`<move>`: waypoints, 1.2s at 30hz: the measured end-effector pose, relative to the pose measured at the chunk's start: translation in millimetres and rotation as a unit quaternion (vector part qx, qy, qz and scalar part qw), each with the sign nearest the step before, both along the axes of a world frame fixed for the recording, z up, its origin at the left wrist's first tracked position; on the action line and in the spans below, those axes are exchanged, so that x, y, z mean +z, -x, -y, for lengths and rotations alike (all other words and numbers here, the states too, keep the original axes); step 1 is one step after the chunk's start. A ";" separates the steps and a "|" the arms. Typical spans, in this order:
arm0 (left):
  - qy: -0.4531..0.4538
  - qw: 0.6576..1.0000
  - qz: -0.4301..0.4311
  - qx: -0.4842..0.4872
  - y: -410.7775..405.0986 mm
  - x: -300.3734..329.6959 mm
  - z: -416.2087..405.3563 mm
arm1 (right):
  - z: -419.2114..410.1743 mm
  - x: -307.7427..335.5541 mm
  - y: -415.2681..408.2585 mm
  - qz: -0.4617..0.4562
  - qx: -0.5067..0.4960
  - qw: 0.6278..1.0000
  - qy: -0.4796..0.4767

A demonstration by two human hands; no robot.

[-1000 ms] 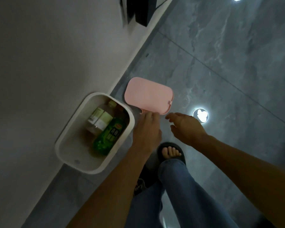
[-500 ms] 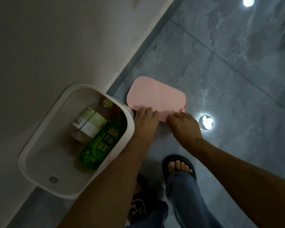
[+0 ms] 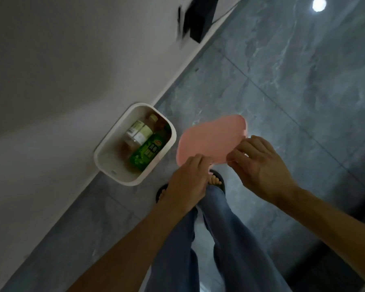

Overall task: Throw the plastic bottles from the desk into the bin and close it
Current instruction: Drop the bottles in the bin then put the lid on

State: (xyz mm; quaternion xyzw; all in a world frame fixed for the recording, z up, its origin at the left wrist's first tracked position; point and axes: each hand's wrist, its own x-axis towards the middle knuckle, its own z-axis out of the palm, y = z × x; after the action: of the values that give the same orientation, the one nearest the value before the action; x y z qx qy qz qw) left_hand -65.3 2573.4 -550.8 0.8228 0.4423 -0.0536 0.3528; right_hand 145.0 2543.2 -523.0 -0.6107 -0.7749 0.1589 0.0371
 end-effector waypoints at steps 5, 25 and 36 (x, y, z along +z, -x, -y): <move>0.058 0.987 0.032 0.148 25.9 75.7 16.0 | -32.9 88.6 31.9 -0.003 0.121 0.992 0.028; 0.231 0.549 0.289 0.749 62.7 77.3 43.2 | -69.4 63.5 168.2 -0.078 0.170 0.977 0.103; 0.294 0.152 0.583 0.742 50.6 7.6 14.8 | -84.8 -11.3 162.8 -0.001 0.225 0.969 0.107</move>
State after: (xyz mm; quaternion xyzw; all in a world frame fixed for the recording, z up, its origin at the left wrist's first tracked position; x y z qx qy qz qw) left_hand -115.9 2558.6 -543.2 -0.2755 0.4559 0.6033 0.5936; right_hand -17.8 2627.9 -534.2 -0.4210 -0.8708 0.2457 -0.0639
